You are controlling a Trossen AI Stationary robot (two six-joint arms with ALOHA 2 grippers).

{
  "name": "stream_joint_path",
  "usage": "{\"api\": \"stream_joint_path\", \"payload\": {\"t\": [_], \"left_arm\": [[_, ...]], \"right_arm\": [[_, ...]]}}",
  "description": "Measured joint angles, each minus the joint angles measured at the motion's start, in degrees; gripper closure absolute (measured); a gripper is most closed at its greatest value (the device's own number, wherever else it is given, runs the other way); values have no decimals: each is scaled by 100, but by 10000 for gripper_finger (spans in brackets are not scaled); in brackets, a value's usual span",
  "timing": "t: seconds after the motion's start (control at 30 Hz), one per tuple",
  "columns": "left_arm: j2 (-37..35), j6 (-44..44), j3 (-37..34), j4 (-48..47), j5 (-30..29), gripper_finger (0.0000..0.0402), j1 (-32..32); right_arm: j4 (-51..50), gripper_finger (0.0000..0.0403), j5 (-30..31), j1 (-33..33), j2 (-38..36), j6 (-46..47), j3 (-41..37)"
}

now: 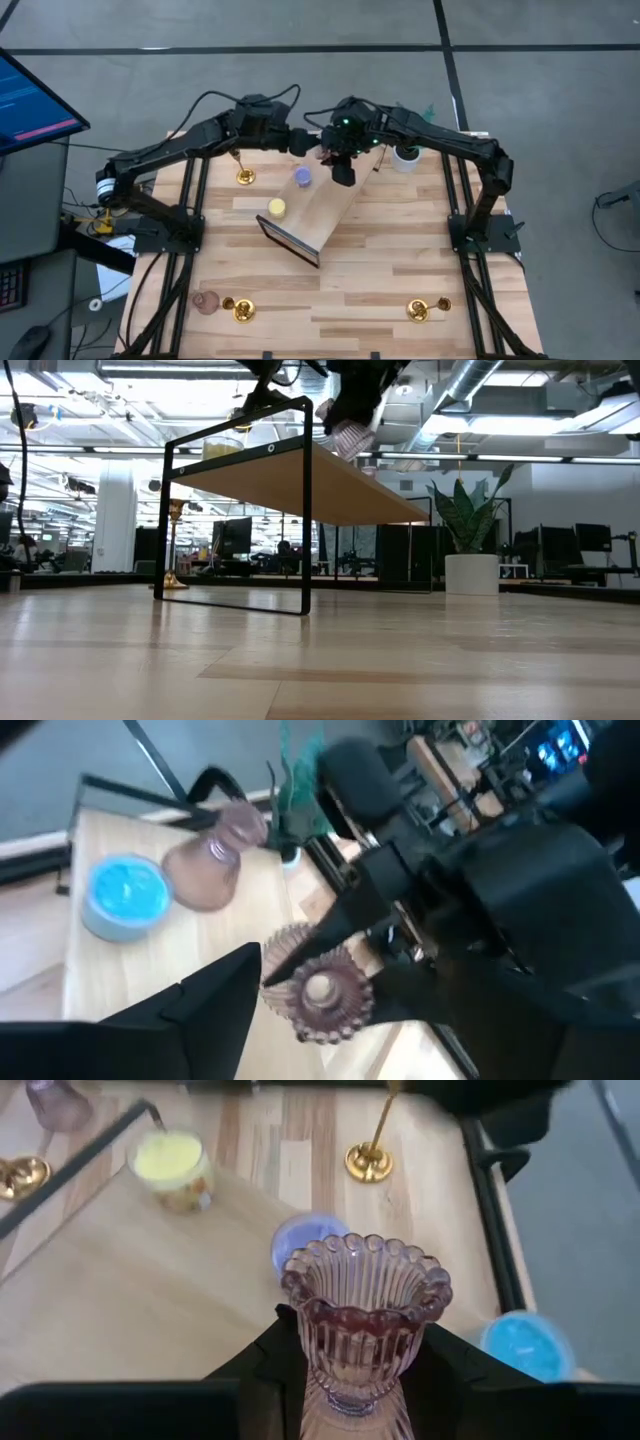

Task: Pick & Place candle stick holders
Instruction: Put the top glass candle holder on the shelf

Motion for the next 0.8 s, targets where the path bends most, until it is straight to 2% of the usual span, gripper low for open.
{"api": "stream_joint_path", "payload": {"t": [0.17, 0.23, 0.33, 0.53, 0.67, 0.8], "left_arm": [[-374, -1, -7, -105, -60, 98, 226], [-622, 32, -7, -226, -154, 102, 306], [-1025, 156, -7, -385, -535, 107, 333], [-1804, 346, -7, -364, -1399, 112, 292], [-2064, 481, -9, -370, -1614, 112, 285], [-2156, 606, -9, -367, -1652, 112, 285]], "right_arm": [[42, 294, -2, -9, -171, 1, -35], [334, 294, -30, -9, -439, 41, -276], [1132, 294, -40, -9, -1051, 199, -1046], [3579, 294, 21, -13, -2200, 983, -3256], [4804, 294, 305, 98, -2341, 1274, -4196], [5653, 294, 648, 257, -2248, 1306, -4704]]}}
